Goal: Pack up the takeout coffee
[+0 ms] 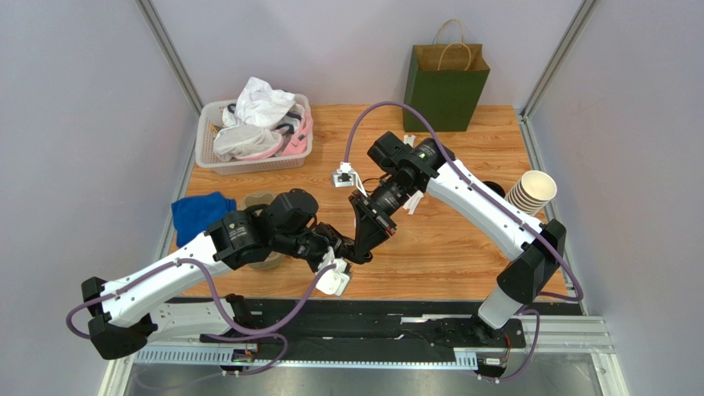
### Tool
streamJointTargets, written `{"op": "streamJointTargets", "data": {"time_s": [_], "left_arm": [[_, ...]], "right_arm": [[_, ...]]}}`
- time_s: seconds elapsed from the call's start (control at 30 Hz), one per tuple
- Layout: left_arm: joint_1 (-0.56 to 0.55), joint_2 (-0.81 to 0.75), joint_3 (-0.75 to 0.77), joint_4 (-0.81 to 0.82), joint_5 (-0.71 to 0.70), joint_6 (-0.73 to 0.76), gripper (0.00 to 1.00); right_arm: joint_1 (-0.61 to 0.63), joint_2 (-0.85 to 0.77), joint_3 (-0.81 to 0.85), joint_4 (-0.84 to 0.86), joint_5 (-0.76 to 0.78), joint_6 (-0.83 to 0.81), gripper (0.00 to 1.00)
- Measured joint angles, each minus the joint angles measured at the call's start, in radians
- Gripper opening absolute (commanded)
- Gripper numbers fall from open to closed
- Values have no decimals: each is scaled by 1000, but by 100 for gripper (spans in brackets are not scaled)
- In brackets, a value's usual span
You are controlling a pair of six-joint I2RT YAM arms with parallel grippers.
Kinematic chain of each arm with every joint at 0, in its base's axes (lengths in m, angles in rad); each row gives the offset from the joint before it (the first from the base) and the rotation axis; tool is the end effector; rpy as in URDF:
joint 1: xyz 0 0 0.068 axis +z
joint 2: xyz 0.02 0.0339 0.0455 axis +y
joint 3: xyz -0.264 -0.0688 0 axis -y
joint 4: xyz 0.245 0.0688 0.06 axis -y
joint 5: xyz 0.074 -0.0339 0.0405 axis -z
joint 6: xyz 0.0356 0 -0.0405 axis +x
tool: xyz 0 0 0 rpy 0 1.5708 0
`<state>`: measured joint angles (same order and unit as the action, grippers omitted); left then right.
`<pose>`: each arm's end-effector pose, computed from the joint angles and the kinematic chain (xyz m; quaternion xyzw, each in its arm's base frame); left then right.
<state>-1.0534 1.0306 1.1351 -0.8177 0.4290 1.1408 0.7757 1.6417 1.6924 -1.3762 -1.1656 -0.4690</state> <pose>0.0871 -0.1830 0.3555 0.8311 0.3266 -0.1757 0.4143 0.1925 0.2346 0.3638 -0.5378 0.6340 0.5554 0.0175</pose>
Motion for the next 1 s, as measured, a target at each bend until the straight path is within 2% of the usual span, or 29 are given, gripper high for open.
{"op": "streamJointTargets", "data": {"time_s": [0.1, 0.17, 0.2, 0.27, 0.37, 0.4, 0.5, 0.63, 0.77, 0.87, 1.0], "left_arm": [[3, -8, 11, 2, -7, -111, 0], [0, -19, 11, 13, -1, -209, 0], [1, -28, 11, 24, 1, -269, 0], [25, -51, 11, 55, 14, -393, 0], [140, -65, 27, 93, 71, -596, 0], [200, -56, 42, 104, 99, -672, 0], [358, -1, 92, 161, 197, -913, 0], [499, 40, 68, 299, 279, -1219, 0], [583, 26, -9, 466, 241, -1484, 0], [603, 16, -19, 555, 149, -1597, 0], [603, 12, 0, 621, 24, -1671, 0]], "right_arm": [[-23, 25, 102, -22, 44, 6, 43], [-75, 42, 181, -12, 58, 12, 47], [-124, 50, 226, -8, 62, 17, 54], [-248, 58, 296, 13, 89, 55, 57], [-391, 50, 316, 31, 164, 124, 60], [-419, 45, 316, 29, 206, 148, 64], [-428, 8, 283, 44, 327, 210, 69], [-405, -124, 128, 158, 469, 301, 67], [-401, -278, -34, 355, 587, 439, 66], [-402, -322, -79, 481, 638, 563, 65], [-397, -266, -74, 603, 658, 727, 58]]}}
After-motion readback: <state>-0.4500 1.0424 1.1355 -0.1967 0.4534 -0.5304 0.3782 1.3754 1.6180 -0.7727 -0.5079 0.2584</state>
